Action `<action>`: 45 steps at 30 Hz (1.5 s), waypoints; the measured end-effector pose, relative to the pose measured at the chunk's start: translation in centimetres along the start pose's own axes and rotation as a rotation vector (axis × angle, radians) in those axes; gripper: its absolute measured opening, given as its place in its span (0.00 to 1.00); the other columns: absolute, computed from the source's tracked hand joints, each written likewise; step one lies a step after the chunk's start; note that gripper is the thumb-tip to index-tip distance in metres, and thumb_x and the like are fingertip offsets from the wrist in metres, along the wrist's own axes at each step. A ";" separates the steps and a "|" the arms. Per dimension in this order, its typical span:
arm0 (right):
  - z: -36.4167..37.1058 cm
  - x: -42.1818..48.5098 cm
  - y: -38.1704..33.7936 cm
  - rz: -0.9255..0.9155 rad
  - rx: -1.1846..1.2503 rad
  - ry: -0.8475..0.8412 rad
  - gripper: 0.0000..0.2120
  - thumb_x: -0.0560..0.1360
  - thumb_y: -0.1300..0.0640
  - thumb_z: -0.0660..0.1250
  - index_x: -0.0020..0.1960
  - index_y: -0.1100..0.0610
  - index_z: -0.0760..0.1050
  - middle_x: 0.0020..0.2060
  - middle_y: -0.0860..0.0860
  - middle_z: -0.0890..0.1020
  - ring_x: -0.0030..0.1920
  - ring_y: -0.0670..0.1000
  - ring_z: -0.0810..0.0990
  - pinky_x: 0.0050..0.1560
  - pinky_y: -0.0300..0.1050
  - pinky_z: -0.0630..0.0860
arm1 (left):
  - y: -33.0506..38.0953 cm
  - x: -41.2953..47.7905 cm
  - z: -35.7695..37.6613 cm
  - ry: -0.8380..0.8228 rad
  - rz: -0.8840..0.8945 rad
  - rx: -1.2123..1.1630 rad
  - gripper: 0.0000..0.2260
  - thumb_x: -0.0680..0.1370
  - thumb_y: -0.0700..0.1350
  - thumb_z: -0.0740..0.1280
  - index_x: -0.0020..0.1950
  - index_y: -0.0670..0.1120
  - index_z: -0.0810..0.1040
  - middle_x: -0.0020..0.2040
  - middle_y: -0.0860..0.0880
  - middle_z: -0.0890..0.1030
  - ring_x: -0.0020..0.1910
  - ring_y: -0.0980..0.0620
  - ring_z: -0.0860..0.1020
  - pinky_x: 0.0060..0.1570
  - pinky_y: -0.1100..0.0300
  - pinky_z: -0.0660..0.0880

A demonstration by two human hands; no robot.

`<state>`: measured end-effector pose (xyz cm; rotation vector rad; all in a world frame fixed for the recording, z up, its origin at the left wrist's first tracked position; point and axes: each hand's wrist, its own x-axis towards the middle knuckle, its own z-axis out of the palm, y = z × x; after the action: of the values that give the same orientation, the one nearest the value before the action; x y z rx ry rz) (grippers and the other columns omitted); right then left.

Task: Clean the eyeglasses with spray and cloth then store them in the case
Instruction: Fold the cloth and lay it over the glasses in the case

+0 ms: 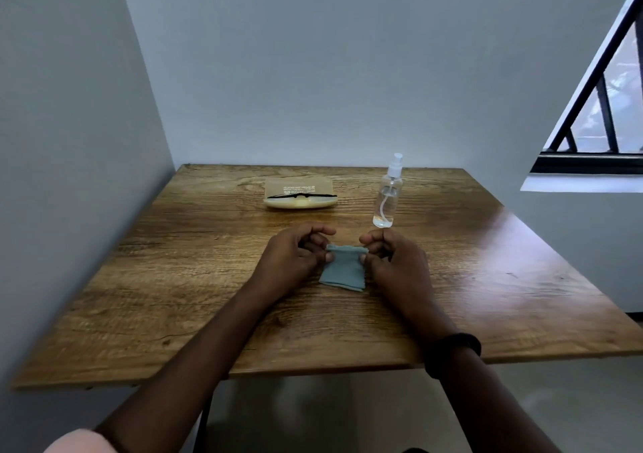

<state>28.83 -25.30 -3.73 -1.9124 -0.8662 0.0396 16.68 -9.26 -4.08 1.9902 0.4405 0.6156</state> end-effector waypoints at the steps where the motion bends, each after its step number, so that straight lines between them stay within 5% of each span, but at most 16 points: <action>1: -0.1 0.0 -0.1 -0.008 0.011 -0.009 0.15 0.72 0.65 0.73 0.54 0.50 0.81 0.39 0.45 0.83 0.41 0.39 0.81 0.40 0.25 0.73 | 0.1 -0.1 -0.1 -0.005 0.007 -0.005 0.17 0.74 0.38 0.76 0.61 0.51 0.82 0.48 0.52 0.84 0.46 0.59 0.83 0.43 0.70 0.77; 7: -0.3 -0.5 -0.2 -0.024 -0.002 -0.068 0.17 0.72 0.66 0.73 0.58 0.51 0.83 0.42 0.44 0.83 0.44 0.38 0.81 0.43 0.26 0.74 | -0.1 -1.0 -0.4 -0.016 0.028 -0.015 0.19 0.75 0.38 0.75 0.63 0.54 0.82 0.49 0.51 0.85 0.50 0.55 0.83 0.49 0.63 0.79; 21: -0.5 -1.5 -0.5 -0.061 -0.107 -0.151 0.11 0.73 0.62 0.73 0.45 0.45 0.81 0.45 0.43 0.82 0.45 0.39 0.78 0.40 0.24 0.71 | 0.0 -2.7 -0.9 -0.025 0.051 0.035 0.19 0.76 0.37 0.73 0.62 0.56 0.82 0.49 0.55 0.86 0.51 0.56 0.84 0.56 0.54 0.81; 31: -0.3 -1.7 -0.5 -0.131 -0.195 -0.157 0.11 0.72 0.63 0.73 0.44 0.47 0.82 0.43 0.43 0.81 0.44 0.41 0.78 0.42 0.32 0.73 | 0.0 -3.2 -1.1 -0.042 0.095 0.174 0.11 0.77 0.39 0.72 0.52 0.54 0.86 0.49 0.59 0.85 0.51 0.63 0.81 0.52 0.62 0.78; 37: -0.4 -2.0 -0.6 -0.155 -0.199 -0.185 0.08 0.72 0.62 0.69 0.43 0.50 0.84 0.43 0.46 0.80 0.47 0.45 0.77 0.48 0.44 0.78 | 0.0 -3.3 -1.1 -0.056 0.126 0.231 0.16 0.75 0.33 0.68 0.44 0.55 0.87 0.48 0.59 0.84 0.53 0.63 0.80 0.53 0.69 0.76; 42: -0.7 -1.9 -0.5 -0.032 0.002 -0.047 0.12 0.74 0.65 0.66 0.41 0.51 0.83 0.44 0.46 0.84 0.47 0.42 0.80 0.43 0.33 0.74 | 0.3 -3.4 -1.1 -0.031 0.099 0.151 0.14 0.75 0.33 0.68 0.41 0.50 0.87 0.48 0.55 0.85 0.51 0.61 0.81 0.49 0.70 0.75; 45: -0.6 -1.6 -0.5 0.031 0.059 0.041 0.12 0.78 0.63 0.64 0.47 0.50 0.84 0.49 0.46 0.84 0.51 0.41 0.80 0.49 0.35 0.75 | 0.3 -3.1 -1.1 0.048 0.065 0.113 0.09 0.78 0.39 0.68 0.47 0.51 0.86 0.50 0.56 0.82 0.51 0.61 0.79 0.48 0.69 0.75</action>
<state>27.61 -26.60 -3.59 -1.8649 -0.7993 0.0442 13.54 -10.37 -4.13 2.1077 0.4500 0.6939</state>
